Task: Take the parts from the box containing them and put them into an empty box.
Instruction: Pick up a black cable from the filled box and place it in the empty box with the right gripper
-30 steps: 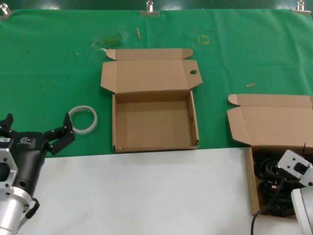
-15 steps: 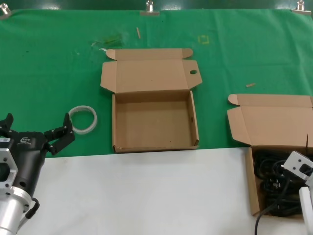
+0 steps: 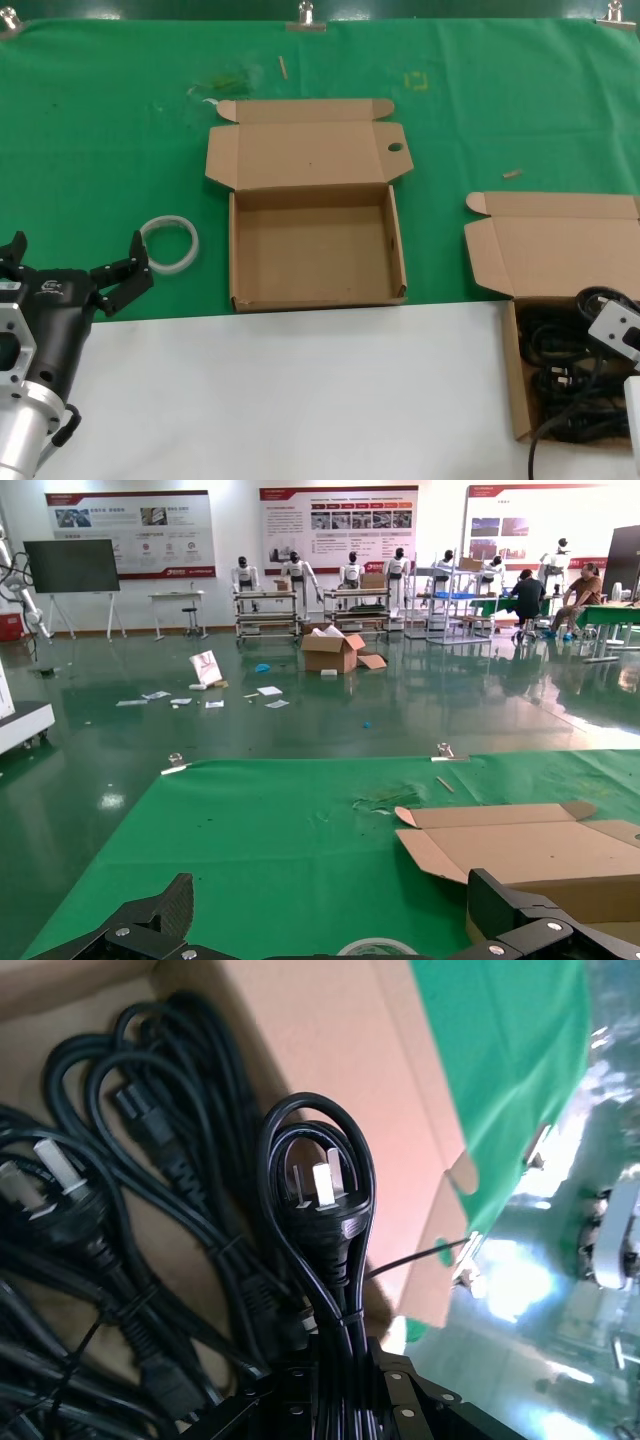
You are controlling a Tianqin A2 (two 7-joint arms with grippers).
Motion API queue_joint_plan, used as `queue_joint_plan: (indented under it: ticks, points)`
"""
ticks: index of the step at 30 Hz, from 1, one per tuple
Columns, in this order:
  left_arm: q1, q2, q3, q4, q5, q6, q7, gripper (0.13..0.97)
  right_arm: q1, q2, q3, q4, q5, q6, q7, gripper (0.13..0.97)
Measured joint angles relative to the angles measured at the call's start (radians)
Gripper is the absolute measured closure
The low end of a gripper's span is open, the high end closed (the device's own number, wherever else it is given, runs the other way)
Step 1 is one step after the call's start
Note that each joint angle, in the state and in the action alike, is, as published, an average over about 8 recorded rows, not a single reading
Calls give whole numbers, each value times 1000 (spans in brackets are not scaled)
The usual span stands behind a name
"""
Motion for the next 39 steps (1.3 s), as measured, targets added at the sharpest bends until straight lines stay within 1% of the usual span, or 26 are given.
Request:
queue_joint_plan:
  ticks: [6,12,16,20,27,33,39]
  points:
    - [0,0,0,0,0,0,0,132,-1,0,-42,91,0,37,-1,877]
    - [0,0,0,0,0,0,0,132,16,0,-113,165,0,56,20,877]
    - [0,0,0,0,0,0,-1,132,47,0,-193,153,0,26,92,877]
    - [0,0,0,0,0,0,0,132,95,0,-297,82,0,-37,202,877]
    - [0,0,0,0,0,0,0,132,204,1,-498,-105,0,-194,427,877]
    - [0,0,0,0,0,0,0,132,314,4,-737,-244,0,-326,689,877]
    - [0,0,0,0,0,0,0,132,426,12,-994,-325,0,-408,962,877]
